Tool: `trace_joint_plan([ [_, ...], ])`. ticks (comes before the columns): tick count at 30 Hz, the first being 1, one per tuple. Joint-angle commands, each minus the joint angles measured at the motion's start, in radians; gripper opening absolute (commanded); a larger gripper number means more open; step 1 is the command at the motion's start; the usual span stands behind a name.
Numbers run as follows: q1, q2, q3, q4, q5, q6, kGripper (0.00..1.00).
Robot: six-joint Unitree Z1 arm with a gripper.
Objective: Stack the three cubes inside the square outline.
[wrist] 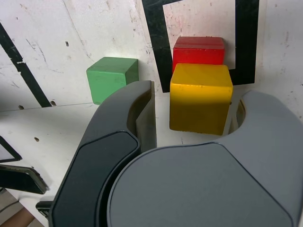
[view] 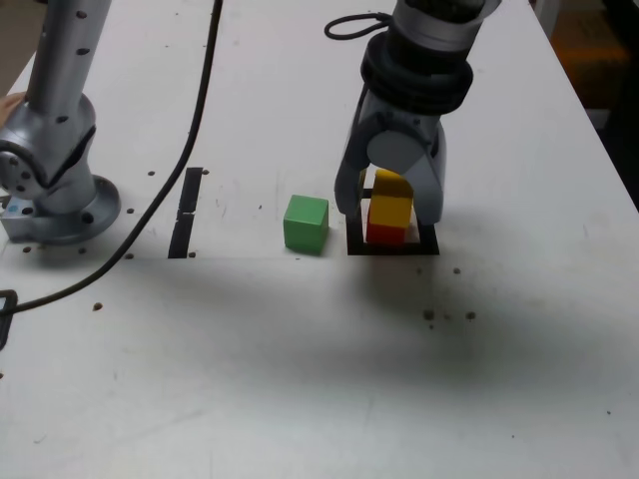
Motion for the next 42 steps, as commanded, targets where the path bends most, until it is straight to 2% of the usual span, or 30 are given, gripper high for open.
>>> trace_joint_plan([
  [1, 0.002, -0.011, 0.003, 0.000, 0.000, 0.001, 0.69],
  [6, 0.002, -0.017, 0.001, 0.001, 0.007, 0.001, 0.69],
  [12, 0.002, -0.053, -0.015, 0.004, 0.045, 0.001, 0.70],
  [18, 0.002, -0.145, -0.010, 0.037, 0.091, -0.003, 0.71],
  [22, 0.002, -0.214, 0.031, 0.058, 0.104, -0.010, 0.71],
  [29, 0.002, -0.342, 0.184, 0.053, 0.098, -0.029, 0.71],
  [34, 0.001, -0.409, 0.330, -0.004, 0.073, -0.037, 0.71],
  [42, -0.017, -0.427, 0.433, -0.100, 0.049, -0.034, 0.71],
])
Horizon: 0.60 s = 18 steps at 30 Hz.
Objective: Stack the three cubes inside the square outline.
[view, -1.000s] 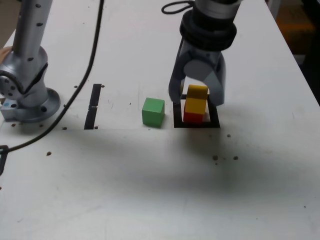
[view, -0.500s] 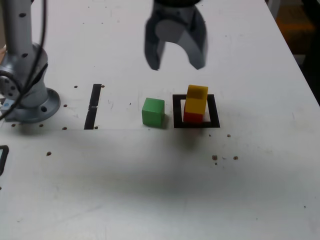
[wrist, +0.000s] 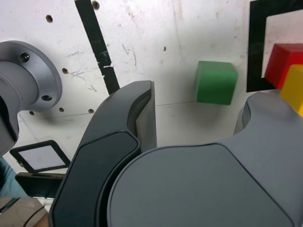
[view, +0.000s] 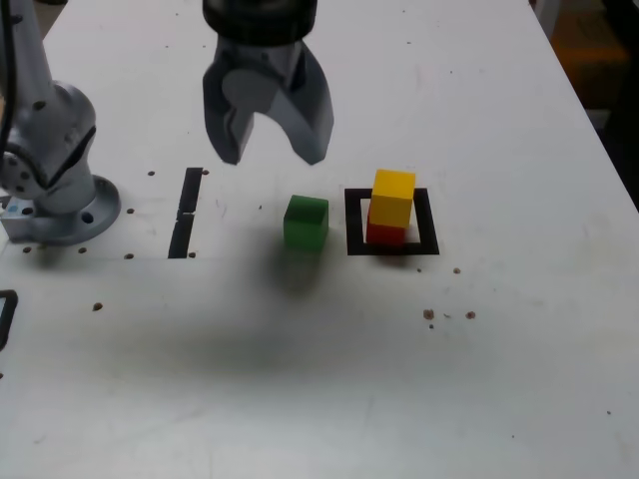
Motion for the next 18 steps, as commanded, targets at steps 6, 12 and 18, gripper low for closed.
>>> trace_joint_plan([
  [6, -0.016, 0.043, 0.021, -0.054, -0.027, 0.026, 0.71],
  [12, -0.025, 0.084, 0.037, -0.094, -0.043, 0.048, 0.71],
  [18, -0.027, 0.118, 0.061, -0.127, -0.052, 0.064, 0.71],
])
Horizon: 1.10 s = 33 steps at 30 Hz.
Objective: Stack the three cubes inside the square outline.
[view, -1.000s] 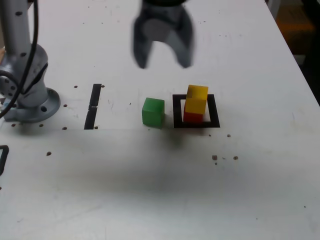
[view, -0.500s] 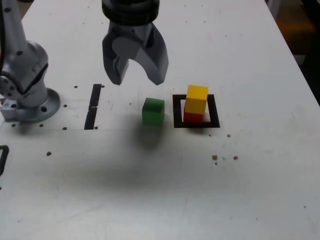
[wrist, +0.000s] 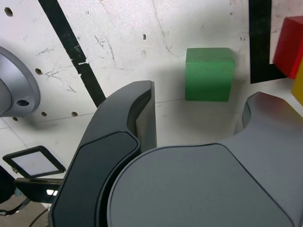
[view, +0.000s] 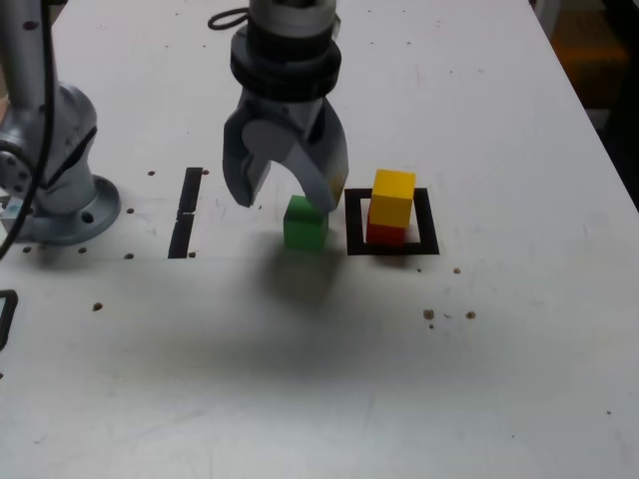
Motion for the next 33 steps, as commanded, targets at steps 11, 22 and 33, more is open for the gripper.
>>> trace_joint_plan([
  [11, -0.002, 0.076, 0.000, -0.048, -0.019, 0.031, 0.71],
  [22, -0.002, 0.147, -0.020, -0.075, -0.036, 0.056, 0.71],
  [33, 0.012, 0.171, -0.020, -0.082, -0.036, 0.066, 0.71],
])
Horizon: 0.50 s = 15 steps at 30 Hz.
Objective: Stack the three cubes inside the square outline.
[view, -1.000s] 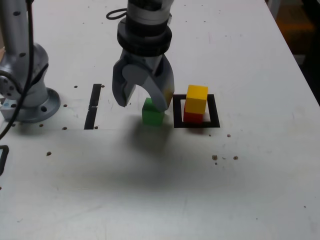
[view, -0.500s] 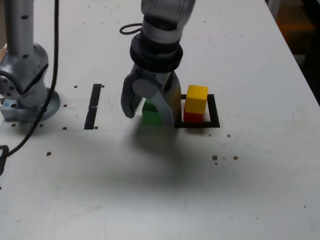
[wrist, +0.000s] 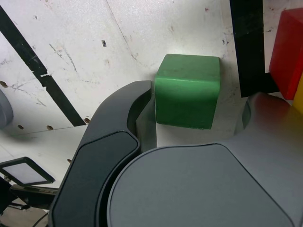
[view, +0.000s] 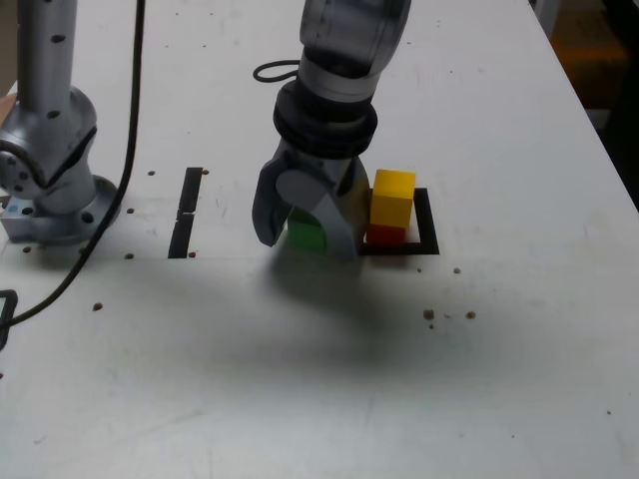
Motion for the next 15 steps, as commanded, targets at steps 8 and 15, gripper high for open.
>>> trace_joint_plan([
  [8, 0.014, 0.009, 0.018, -0.004, -0.010, 0.013, 0.69],
  [15, 0.033, 0.006, 0.044, -0.010, -0.027, 0.026, 0.46],
])
